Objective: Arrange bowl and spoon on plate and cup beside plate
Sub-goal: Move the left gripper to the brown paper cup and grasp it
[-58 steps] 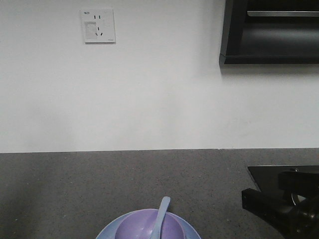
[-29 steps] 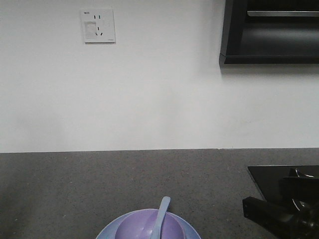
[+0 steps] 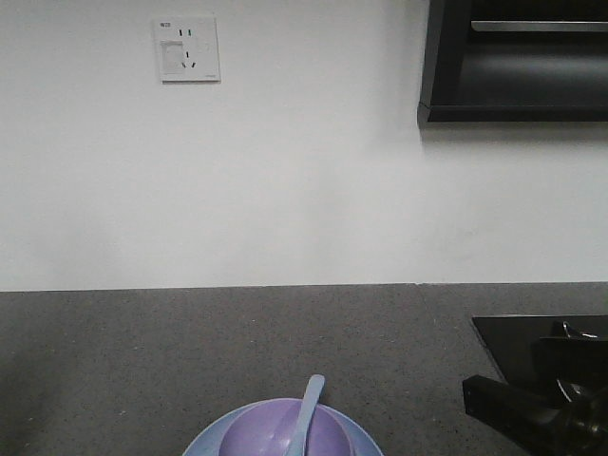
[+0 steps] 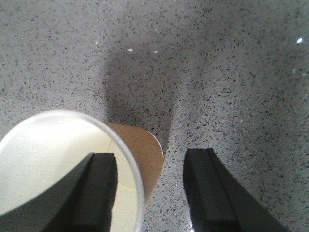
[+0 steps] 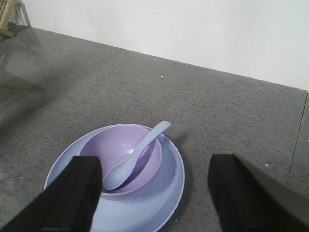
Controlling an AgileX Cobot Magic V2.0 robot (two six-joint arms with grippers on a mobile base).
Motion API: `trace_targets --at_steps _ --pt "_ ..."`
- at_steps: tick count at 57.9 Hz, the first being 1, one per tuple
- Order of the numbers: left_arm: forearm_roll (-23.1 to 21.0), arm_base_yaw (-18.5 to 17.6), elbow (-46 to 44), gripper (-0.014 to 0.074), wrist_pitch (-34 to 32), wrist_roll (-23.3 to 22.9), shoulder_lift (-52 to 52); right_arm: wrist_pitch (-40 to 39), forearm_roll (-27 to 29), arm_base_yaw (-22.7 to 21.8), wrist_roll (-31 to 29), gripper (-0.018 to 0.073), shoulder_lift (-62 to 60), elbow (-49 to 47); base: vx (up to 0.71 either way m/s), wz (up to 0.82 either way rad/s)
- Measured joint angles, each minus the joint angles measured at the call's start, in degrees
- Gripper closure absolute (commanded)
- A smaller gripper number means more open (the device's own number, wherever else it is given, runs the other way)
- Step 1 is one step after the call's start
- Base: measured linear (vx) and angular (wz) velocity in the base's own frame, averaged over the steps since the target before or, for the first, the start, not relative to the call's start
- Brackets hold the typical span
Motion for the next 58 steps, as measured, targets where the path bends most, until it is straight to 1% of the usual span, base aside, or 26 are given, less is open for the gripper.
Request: trace_targets --at_steps 12,16,21,29,33,48,52,58 --pt "-0.06 0.06 0.00 0.0189 -0.60 0.38 1.43 0.00 0.00 0.00 -0.04 0.0027 0.00 0.00 0.00 0.00" --pt "-0.06 0.06 0.00 0.0202 -0.85 0.38 1.76 0.00 0.00 0.00 -0.04 0.0027 0.00 0.00 0.00 0.00" --pt "-0.06 0.06 0.00 0.0246 -0.90 0.38 1.88 0.00 0.00 0.00 -0.18 0.0027 0.00 0.00 0.00 0.00" --pt "-0.01 0.06 0.00 0.0365 -0.62 0.38 1.88 0.00 0.00 0.00 -0.18 0.0027 0.00 0.00 0.00 0.00" --pt "0.09 0.06 0.00 0.0411 -0.12 0.38 1.88 0.00 0.00 0.00 -0.18 0.0027 0.00 0.00 0.00 0.00" --pt "0.17 0.06 0.00 0.0509 0.31 0.38 1.88 0.00 0.00 0.00 -0.18 0.0027 0.00 0.00 0.00 0.00" --pt "0.75 0.06 0.00 0.0542 0.69 0.38 1.88 0.00 0.00 0.00 -0.18 0.0027 0.00 0.00 0.00 0.00" --pt "2.89 0.06 0.00 0.0593 1.63 0.32 1.88 0.00 0.00 0.00 -0.18 0.0027 0.00 0.00 0.00 0.00"
